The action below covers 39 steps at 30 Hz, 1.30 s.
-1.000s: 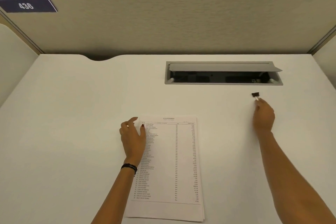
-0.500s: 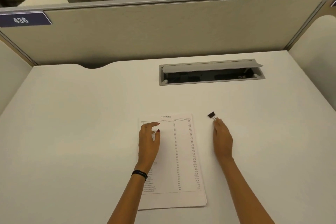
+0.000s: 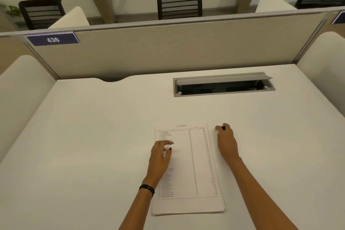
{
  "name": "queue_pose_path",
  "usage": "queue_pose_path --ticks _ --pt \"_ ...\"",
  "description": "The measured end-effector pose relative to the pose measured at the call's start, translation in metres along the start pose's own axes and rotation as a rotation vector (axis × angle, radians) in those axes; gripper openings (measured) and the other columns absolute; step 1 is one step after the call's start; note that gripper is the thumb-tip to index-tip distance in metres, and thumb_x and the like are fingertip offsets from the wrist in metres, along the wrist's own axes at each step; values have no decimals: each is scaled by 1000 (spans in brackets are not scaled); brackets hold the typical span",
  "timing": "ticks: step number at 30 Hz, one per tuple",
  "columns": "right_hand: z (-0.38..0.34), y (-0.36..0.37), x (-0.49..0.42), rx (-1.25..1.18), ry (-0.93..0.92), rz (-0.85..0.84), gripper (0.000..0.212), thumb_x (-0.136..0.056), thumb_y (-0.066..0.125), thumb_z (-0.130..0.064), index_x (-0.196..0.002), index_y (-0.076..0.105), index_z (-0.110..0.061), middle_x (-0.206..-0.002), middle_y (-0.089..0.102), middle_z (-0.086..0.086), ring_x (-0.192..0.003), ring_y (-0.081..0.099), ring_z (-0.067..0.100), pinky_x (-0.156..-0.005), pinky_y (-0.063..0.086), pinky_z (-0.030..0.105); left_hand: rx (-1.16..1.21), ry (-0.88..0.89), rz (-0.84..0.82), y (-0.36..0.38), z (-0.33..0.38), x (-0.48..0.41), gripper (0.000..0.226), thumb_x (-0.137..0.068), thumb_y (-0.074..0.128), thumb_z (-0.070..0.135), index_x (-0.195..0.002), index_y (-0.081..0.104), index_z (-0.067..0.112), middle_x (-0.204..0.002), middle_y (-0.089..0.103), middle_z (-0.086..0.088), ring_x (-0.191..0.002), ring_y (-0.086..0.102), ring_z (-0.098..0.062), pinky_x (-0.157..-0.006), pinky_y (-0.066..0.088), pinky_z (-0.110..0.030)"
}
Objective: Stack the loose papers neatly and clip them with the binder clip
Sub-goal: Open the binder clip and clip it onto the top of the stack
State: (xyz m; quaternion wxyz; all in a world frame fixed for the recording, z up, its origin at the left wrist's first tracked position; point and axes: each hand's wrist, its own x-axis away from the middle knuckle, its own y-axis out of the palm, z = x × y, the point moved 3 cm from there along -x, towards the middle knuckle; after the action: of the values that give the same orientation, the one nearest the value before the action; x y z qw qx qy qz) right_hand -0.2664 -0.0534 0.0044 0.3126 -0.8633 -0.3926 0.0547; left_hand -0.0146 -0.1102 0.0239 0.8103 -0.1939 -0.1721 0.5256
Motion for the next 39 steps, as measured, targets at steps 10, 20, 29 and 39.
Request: queue_pose_path --ticks 10,20,29,39 --pt "18 -11 29 -45 -9 37 17 -87 35 -13 -83 51 -9 -92 53 4 -81 50 17 -66 38 26 92 -2 -49 -17 10 9 20 -92 50 17 -103 58 32 -112 56 9 -87 57 -8 -72 46 -13" --pt "29 -19 60 264 -163 65 33 -76 44 16 -100 58 -2 -97 50 8 -85 52 21 -69 43 24 105 32 -310 0 34 30 19 -94 46 20 -105 58 30 -104 60 7 -79 63 -8 -70 45 -15" --pt "27 -17 77 322 -102 79 24 -83 51 2 -103 63 1 -103 55 12 -92 54 25 -71 41 26 37 66 -403 2 34 43 18 -95 45 22 -105 56 32 -103 60 8 -78 63 -6 -69 44 -14" --pt "8 -9 97 30 -53 192 18 -82 58 2 -100 64 1 -98 62 15 -89 59 26 -75 44 26 74 42 -444 2 32 58 19 -95 44 21 -104 56 32 -103 62 5 -82 63 -4 -77 49 -23"
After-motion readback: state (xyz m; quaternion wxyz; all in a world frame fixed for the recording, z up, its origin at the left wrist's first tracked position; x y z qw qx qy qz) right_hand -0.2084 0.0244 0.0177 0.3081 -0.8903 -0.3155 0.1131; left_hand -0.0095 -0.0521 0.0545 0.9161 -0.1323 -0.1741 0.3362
